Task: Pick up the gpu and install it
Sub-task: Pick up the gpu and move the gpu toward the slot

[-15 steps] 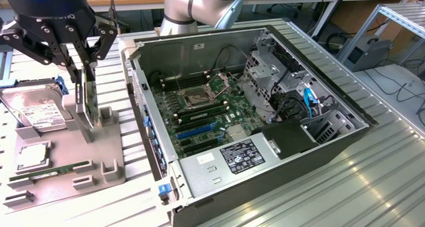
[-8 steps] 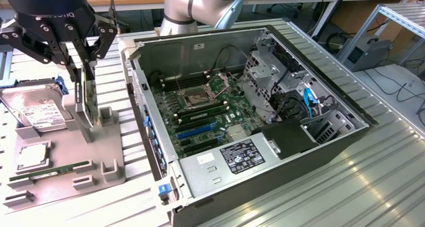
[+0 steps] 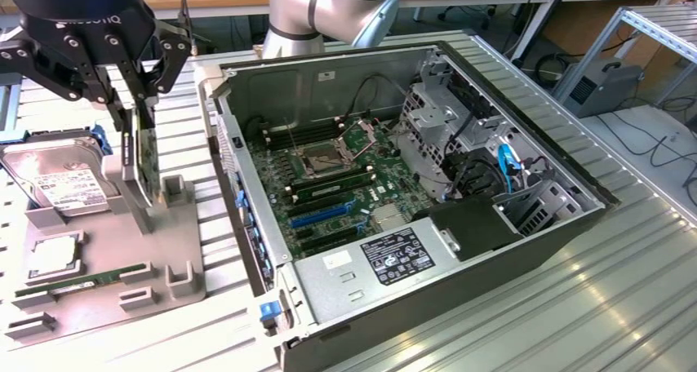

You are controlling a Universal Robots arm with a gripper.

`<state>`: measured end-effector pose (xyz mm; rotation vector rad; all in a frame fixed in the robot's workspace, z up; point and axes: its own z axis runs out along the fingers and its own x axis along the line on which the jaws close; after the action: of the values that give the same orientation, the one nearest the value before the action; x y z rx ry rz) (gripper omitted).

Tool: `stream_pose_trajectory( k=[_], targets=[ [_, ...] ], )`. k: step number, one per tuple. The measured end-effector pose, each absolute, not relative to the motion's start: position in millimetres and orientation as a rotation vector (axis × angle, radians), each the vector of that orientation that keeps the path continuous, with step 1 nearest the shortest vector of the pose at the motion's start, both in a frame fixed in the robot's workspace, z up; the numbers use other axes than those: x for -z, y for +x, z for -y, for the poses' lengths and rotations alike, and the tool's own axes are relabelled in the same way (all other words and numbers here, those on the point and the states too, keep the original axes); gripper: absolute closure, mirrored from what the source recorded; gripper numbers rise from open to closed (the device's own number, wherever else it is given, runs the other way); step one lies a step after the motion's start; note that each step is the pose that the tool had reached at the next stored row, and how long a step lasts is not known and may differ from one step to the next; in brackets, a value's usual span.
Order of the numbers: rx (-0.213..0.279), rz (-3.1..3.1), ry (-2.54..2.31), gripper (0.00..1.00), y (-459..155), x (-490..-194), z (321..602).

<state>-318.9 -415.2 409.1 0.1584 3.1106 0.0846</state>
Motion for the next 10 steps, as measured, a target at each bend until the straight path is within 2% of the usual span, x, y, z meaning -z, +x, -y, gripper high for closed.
stream_pose_trajectory(
  k=[10],
  targets=[
    [-0.085,-3.111,0.158,0.73,-318.9,-413.5,415.2]
  ],
)
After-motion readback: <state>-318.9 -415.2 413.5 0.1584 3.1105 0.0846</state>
